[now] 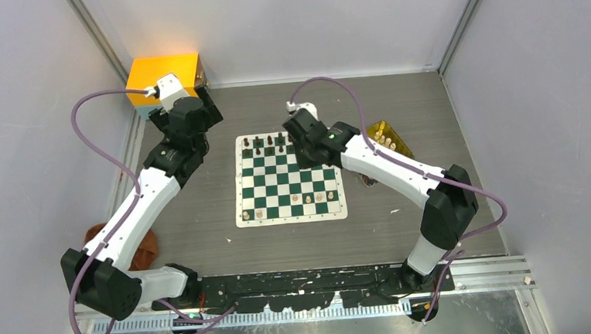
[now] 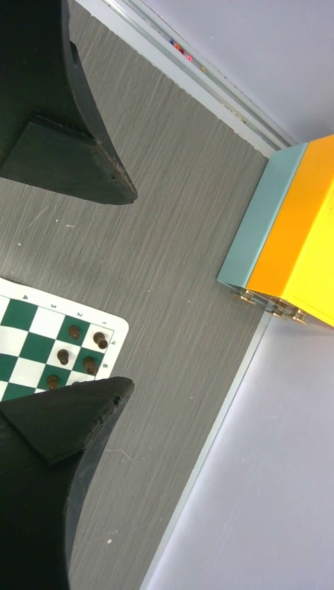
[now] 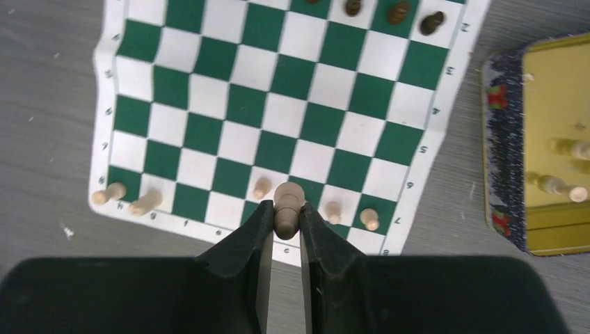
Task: Set up the chess pieces on the board
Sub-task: Place the chess piece on the chessboard.
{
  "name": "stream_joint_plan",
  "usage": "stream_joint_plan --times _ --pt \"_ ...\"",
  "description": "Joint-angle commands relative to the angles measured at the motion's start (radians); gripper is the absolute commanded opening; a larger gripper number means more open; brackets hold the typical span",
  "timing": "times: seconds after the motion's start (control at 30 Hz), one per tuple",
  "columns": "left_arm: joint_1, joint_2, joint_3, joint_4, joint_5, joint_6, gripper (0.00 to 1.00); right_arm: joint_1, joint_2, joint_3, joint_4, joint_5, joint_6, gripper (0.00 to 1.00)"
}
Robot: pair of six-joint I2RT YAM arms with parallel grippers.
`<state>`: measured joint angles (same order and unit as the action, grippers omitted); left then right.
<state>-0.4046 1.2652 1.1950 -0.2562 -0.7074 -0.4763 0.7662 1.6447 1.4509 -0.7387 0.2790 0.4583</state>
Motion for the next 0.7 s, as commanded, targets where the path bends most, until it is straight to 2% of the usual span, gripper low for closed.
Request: stream_joint_plan --times 0.0,0.23,0.67 --pt "0.000 -0.062 -0.013 -0.012 -0.025 -0.013 0.94 0.100 0.023 0.085 -0.025 0.031 -0.040 0.01" --pt "0.000 -0.093 -0.024 -0.024 -0.022 -0.003 0.94 0.222 0.104 0.126 -0.041 0.031 -0.064 0.00" --pt "0.000 -0.123 -0.046 -0.030 -0.016 0.003 0.94 0.307 0.209 0.137 -0.035 0.019 -0.073 0.01"
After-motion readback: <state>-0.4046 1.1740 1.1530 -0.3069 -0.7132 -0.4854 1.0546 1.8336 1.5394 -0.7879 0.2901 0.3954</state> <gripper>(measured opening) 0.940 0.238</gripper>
